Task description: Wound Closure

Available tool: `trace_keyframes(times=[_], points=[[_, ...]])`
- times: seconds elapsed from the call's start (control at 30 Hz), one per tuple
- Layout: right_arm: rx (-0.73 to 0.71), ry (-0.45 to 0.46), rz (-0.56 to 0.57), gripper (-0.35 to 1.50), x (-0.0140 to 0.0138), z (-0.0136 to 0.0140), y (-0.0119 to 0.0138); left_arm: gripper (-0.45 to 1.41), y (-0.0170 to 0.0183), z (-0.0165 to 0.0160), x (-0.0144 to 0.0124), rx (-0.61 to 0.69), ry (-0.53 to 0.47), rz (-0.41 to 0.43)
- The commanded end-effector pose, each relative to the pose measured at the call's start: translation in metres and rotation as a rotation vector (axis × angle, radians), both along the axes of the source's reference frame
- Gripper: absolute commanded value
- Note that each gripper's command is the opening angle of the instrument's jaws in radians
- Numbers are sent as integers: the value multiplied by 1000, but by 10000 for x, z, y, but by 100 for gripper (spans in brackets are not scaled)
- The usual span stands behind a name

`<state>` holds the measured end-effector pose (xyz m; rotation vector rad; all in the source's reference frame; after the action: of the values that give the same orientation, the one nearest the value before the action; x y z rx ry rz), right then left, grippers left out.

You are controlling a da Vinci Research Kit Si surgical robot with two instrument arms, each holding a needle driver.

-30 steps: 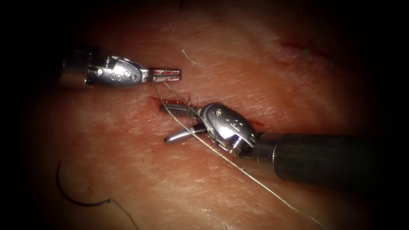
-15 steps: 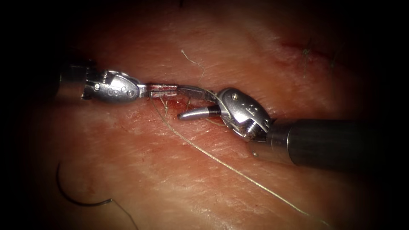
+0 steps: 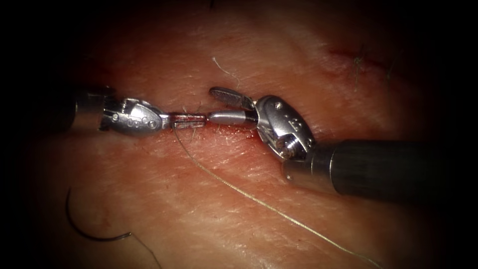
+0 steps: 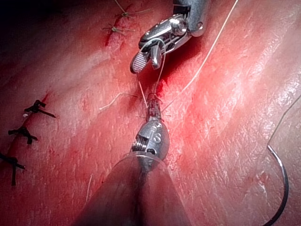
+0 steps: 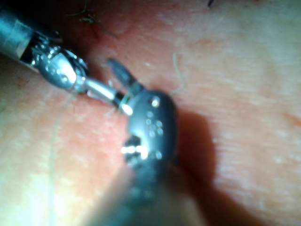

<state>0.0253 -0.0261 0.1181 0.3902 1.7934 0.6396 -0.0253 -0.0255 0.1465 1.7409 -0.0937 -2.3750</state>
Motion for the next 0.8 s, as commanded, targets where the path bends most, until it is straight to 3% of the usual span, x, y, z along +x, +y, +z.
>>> trace_keyframes(times=[0.03,0.1,0.2,0.53,0.8], points=[[7,-14,15,67,9,7,0,-45,-3,6,-6,3,-1,0],[16,-53,58,83,11,9,1,-45,-5,5,-7,3,-1,0],[29,-147,124,89,16,13,3,-45,-8,2,-10,3,-1,0],[52,-486,231,91,36,27,6,-45,-14,-7,-20,7,0,6],[68,-646,319,93,25,32,8,-45,-26,-14,-24,11,-5,12]])
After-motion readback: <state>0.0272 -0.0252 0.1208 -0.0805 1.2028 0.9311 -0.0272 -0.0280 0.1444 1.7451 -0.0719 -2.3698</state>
